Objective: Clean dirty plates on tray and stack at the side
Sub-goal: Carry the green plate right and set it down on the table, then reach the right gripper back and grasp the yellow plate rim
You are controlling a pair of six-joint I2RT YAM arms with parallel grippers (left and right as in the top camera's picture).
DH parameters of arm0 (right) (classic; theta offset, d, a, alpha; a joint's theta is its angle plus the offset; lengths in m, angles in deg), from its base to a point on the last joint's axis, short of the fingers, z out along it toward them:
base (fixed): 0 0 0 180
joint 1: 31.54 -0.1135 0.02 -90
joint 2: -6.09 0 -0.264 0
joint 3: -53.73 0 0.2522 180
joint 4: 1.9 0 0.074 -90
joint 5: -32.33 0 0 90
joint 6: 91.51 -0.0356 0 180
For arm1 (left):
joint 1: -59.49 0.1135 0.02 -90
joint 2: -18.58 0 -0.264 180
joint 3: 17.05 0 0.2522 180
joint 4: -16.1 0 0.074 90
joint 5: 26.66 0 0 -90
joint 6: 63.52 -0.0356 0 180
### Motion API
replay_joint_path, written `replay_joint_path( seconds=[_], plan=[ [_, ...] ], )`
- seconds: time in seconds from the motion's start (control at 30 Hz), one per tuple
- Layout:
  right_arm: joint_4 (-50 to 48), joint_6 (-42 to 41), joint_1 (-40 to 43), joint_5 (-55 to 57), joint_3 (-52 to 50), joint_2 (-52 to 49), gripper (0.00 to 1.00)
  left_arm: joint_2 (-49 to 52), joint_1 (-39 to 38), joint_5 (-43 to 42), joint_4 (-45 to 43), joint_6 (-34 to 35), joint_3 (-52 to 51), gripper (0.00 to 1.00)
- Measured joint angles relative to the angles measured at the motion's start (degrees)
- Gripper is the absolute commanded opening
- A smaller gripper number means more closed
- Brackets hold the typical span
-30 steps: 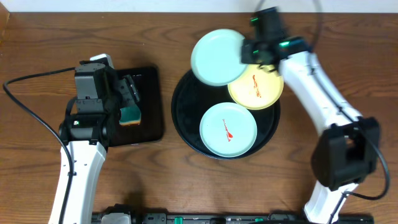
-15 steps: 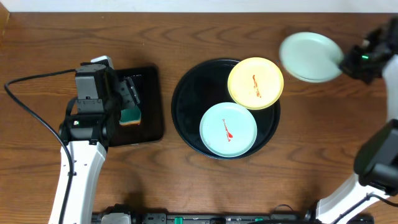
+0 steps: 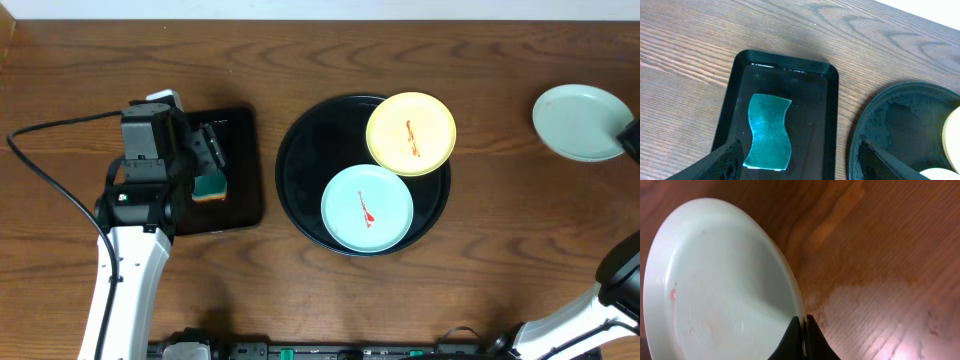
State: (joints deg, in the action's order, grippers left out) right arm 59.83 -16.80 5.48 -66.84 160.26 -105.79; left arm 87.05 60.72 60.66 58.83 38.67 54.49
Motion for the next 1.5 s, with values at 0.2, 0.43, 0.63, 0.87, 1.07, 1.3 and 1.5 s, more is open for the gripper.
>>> replay_joint_path(
  seconds=[0.2,0.43,0.63,0.87,1.07,1.3,1.5],
  plan=[
    [-11.47,-1.46,-0.28,0.02,-9.73,-0.02,0.02,0.00,0.00,0.00,0.02,0.02,0.00,0.74],
    [-17.88,-5.55,-0.33,-3.26,-15.69,-0.02,0.49,0.00,0.00,0.00,0.00,0.00,0.00,0.74],
    [-16.04,-6.38,-1.79,-13.20,-15.67,1.55,0.51,0.00,0.00,0.00,0.00,0.00,0.00,0.74],
    [-12.59,-1.44,-16.31,-16.02,-15.21,14.69,0.64,0.00,0.00,0.00,0.02,0.00,0.00,0.74],
    [-7.54,4.79,-37.24,-9.25,-13.66,21.14,0.84,0.00,0.00,0.00,0.02,0.00,0.00,0.74],
    [-1.70,7.19,-53.02,0.31,-13.73,14.25,0.93,0.00,0.00,0.00,0.04,0.00,0.00,0.74],
    [2.34,7.10,-56.76,4.00,-13.86,5.44,0.83,0.00,0.00,0.00,0.76,0.00,0.00,0.74]
  ],
)
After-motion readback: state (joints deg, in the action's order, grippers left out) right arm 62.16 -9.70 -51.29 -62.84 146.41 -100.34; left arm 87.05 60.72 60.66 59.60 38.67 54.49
